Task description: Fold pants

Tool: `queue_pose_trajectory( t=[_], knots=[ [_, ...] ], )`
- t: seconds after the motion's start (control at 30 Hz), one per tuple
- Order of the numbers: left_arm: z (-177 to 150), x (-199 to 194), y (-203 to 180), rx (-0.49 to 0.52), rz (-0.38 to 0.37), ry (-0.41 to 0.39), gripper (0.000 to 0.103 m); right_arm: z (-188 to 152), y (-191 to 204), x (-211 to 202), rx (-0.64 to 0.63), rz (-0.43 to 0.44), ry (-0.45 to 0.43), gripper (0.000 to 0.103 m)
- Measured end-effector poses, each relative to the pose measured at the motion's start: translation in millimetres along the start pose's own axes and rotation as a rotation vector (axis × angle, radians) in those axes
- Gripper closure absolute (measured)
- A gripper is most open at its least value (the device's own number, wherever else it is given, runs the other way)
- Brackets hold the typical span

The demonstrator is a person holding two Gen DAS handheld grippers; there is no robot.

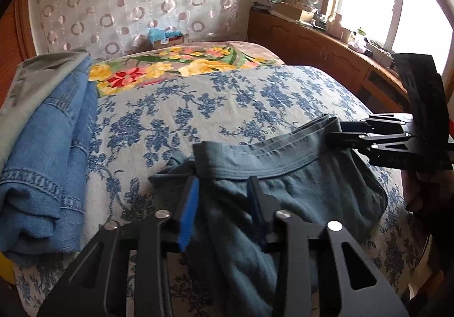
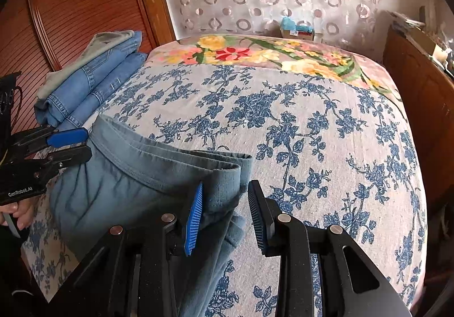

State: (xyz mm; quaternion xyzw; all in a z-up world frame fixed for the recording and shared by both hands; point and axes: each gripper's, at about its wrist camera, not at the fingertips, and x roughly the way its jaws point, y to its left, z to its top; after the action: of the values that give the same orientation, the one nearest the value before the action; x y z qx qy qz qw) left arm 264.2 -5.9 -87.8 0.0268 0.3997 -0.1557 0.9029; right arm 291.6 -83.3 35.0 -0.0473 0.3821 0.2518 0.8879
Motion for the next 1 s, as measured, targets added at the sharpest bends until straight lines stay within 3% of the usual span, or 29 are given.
queue_pose_trajectory(
  t=[0.03,0.17,0.27,0.43,0.47,0.53,0.6,0.67,1.0],
  knots=[
    [0,3,1,-0.001,-0.002,0.008,0.074,0,-1,-1,0.005,0.005,-0.001,0.07],
    [0,5,2,-0.006,-0.003,-0.004,0.096,0,-4,-3,0.024,0.014,-0.009,0.07],
    [3,-14,5,-0.033,-0.006,-0.074,0.097,-1,-3,-11,0.023,0.008,-0.025,0.07],
    [5,-15,10,-0.06,0.016,-0.045,0.097,-10,0,-32,0.021,0.004,-0.055,0.07],
    [5,-15,11,-0.063,0.026,-0.035,0.096,-15,2,-37,0.022,0.006,-0.057,0.07],
    [2,-16,12,-0.072,0.033,-0.026,0.084,-23,4,-44,0.024,0.006,-0.057,0.07],
    [-3,-21,12,-0.07,0.029,-0.025,0.061,-33,5,-52,0.026,0.005,-0.054,0.07],
    [-10,-26,10,-0.061,0.023,-0.03,0.053,-44,6,-59,0.034,0.007,-0.045,0.07],
    [-56,-36,1,-0.056,0.018,0.038,0.051,-81,16,-74,0.055,0.044,0.006,0.07]
  ],
)
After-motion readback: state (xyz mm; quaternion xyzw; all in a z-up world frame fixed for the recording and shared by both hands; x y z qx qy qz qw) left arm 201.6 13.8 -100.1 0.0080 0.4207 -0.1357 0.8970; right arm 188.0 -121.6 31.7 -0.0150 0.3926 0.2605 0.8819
